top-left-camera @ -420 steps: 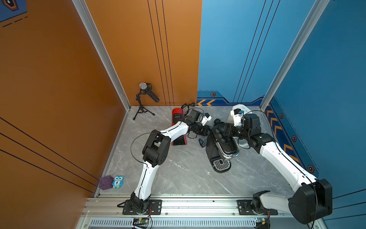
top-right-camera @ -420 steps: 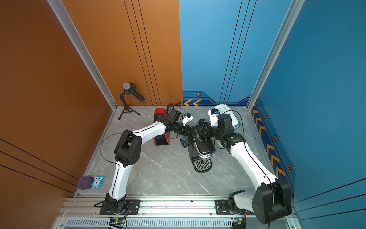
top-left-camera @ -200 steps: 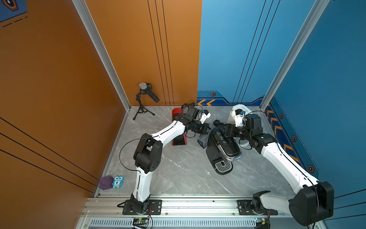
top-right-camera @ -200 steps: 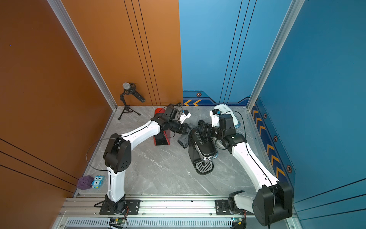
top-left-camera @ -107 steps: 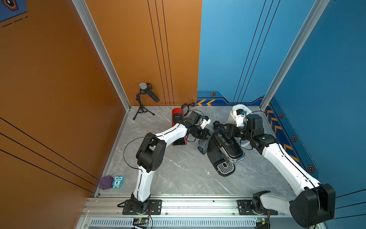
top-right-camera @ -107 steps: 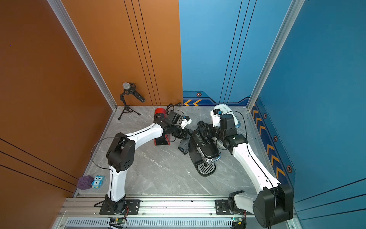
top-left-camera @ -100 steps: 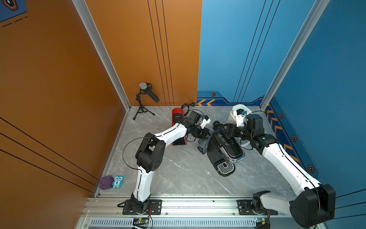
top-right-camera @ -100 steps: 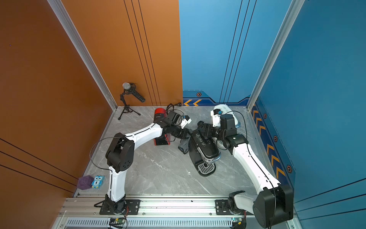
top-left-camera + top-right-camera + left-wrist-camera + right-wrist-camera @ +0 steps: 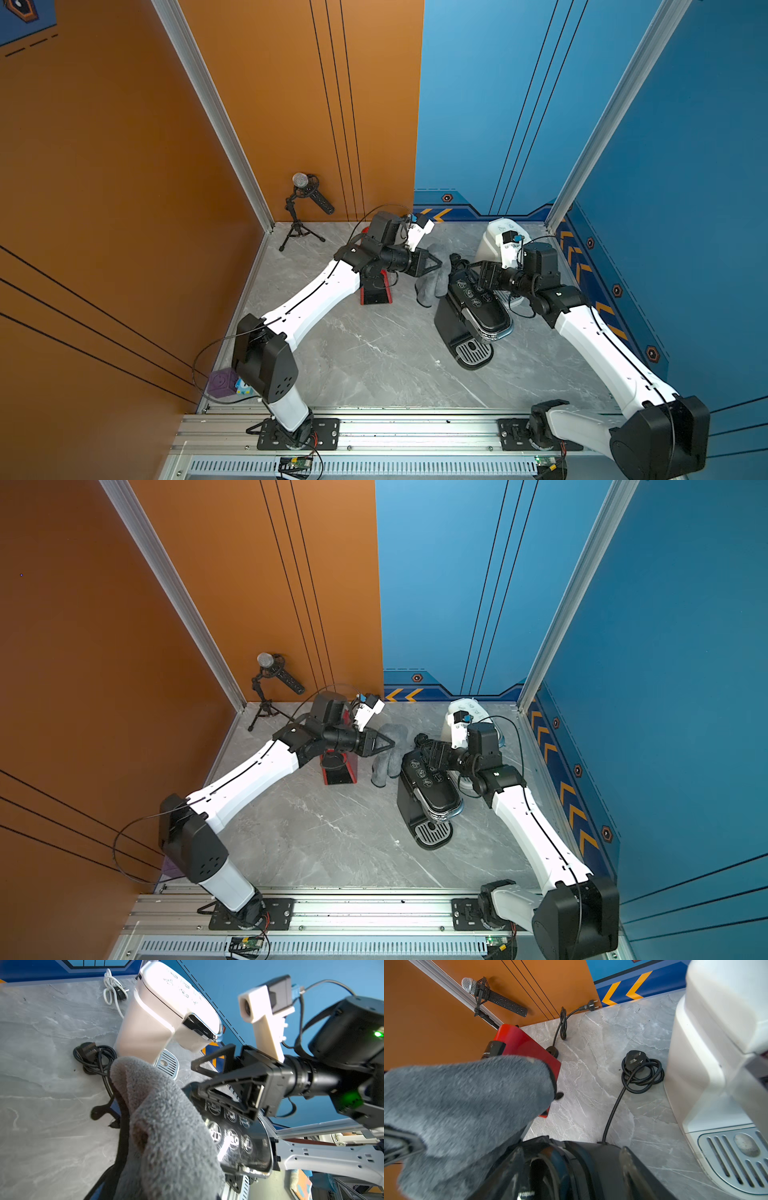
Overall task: Wipe the surface of a coffee machine
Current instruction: Adjust the cleaning item.
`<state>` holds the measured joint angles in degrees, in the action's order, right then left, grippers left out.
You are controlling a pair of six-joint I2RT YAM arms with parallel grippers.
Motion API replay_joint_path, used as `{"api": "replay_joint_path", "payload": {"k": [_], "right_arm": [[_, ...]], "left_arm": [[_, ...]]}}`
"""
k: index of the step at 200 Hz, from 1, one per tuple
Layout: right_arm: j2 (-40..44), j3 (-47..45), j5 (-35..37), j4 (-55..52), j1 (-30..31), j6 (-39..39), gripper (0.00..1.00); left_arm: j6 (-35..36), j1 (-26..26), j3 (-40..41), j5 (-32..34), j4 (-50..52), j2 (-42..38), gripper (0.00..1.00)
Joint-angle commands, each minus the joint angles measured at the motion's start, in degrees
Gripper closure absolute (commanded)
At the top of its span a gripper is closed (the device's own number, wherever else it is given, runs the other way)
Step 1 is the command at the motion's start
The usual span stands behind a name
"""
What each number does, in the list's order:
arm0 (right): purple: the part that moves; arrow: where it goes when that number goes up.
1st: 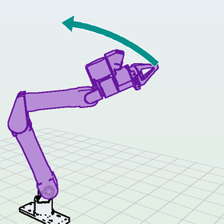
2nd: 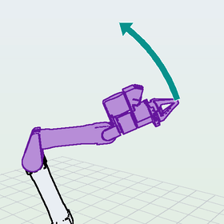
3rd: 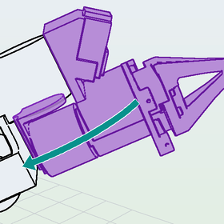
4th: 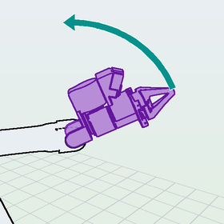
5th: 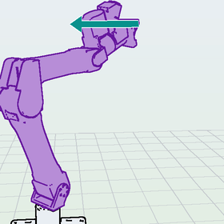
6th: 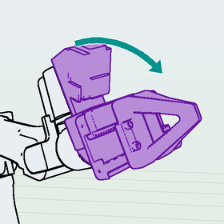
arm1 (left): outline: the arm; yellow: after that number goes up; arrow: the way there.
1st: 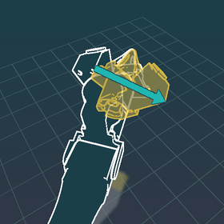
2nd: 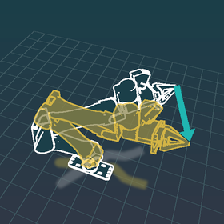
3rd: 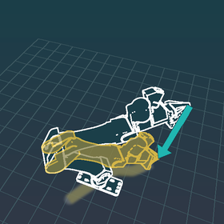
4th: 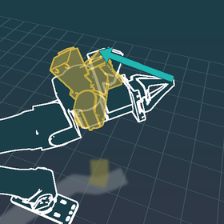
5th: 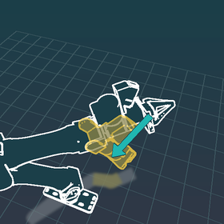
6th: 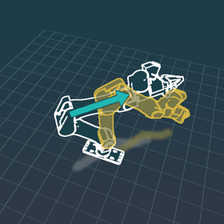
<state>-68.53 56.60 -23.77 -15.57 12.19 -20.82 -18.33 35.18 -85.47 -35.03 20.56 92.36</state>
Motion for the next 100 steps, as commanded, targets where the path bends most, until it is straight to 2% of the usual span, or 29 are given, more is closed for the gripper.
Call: {"api": "replay_joint_path", "payload": {"k": [1,23,57,77,100], "right_arm": [[2.0,-1.4,1.5,-1.0,-0.5,0.3,0.26],[3.3,-2.3,0.2,-0.4,-1.1,0.4,0.26],[6.4,-2.4,-7.6,2.1,-0.7,1.1,0.25],[8.6,-1.6,-13.6,3.4,0.3,0.7,0.24],[10.5,-0.4,-18.2,2.3,3.1,1.1,0.19]], "left_arm": [[2.5,2.5,6.7,3.8,1.3,-5.5,1.0],[3.0,4.7,12.9,5.8,0.1,-11.9,1.0],[-1.9,4.4,20.5,3.5,-11.7,-19.1,1.0],[-6.2,3.2,22.7,0.1,-19.6,-19.8,1.0],[-6.9,2.9,20.6,-1.9,-20.4,-17.8,1.0]]}}
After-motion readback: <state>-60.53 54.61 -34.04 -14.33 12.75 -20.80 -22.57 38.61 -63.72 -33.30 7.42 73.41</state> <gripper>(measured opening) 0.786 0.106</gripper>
